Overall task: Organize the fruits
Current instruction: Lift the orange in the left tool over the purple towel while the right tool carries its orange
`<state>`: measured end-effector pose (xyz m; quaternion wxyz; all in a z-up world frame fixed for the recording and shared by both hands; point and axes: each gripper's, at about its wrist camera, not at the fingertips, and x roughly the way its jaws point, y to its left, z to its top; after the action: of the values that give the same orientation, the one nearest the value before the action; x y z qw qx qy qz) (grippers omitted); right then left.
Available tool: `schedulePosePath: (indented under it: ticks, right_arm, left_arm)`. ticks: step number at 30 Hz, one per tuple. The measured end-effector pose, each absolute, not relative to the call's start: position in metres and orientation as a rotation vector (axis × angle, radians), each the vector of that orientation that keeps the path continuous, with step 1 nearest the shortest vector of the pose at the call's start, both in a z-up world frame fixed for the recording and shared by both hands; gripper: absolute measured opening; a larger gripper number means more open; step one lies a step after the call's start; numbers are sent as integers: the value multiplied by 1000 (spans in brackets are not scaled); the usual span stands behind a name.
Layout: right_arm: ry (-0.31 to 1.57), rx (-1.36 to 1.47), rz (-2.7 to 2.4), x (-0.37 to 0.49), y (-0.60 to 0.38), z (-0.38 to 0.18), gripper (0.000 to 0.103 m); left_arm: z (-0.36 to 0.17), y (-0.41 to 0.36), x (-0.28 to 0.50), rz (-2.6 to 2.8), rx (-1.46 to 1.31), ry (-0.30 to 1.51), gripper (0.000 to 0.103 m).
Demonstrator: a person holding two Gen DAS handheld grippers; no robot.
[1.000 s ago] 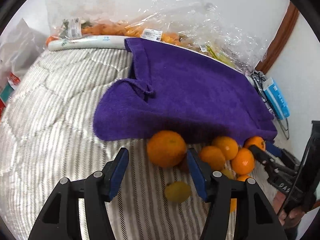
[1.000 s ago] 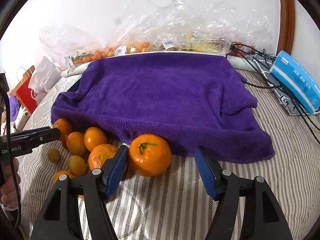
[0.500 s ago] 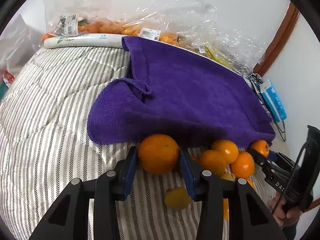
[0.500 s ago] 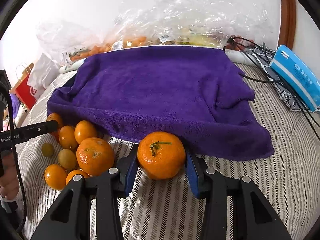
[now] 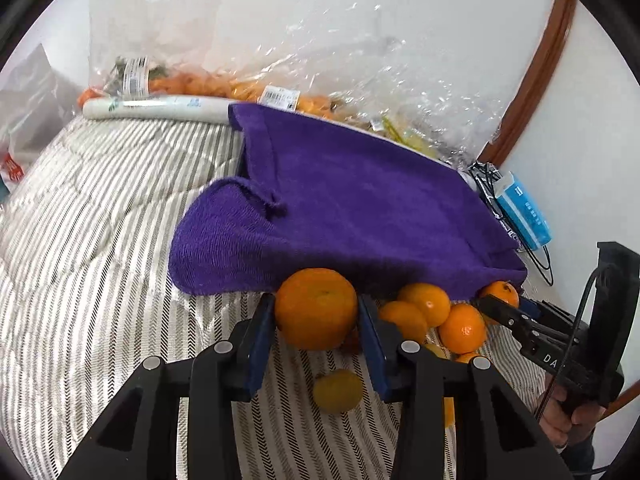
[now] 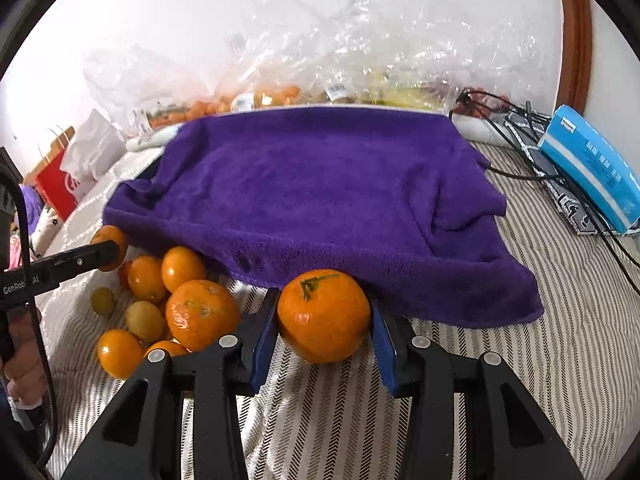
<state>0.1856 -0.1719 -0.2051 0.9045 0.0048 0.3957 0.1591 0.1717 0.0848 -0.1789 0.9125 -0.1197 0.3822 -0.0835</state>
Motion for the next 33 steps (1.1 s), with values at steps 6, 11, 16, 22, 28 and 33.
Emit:
schedulePosePath:
  ticks: [6, 11, 16, 22, 28, 33]
  right_arm:
    - [789, 20, 308, 179, -177, -200, 43]
    - [798, 43, 301, 168, -184, -194, 43]
    - [755, 53, 300, 160, -189, -167, 43]
    - [678, 35, 288, 174, -191, -127, 43]
    - [615, 37, 285, 200, -191, -96, 43]
    - [605, 44, 285, 225, -189, -95, 43]
  left_arm:
    - [-175, 79, 168, -181, -211, 762, 39]
    - [-170, 83, 164, -176, -235, 739, 38]
    - [-156, 86, 161, -149, -251, 732, 38]
    - [-115, 83, 171, -111, -238, 679, 38]
    - [-87, 73, 194, -97, -228, 619, 39]
    - [-95, 67, 220, -60, -234, 612, 39]
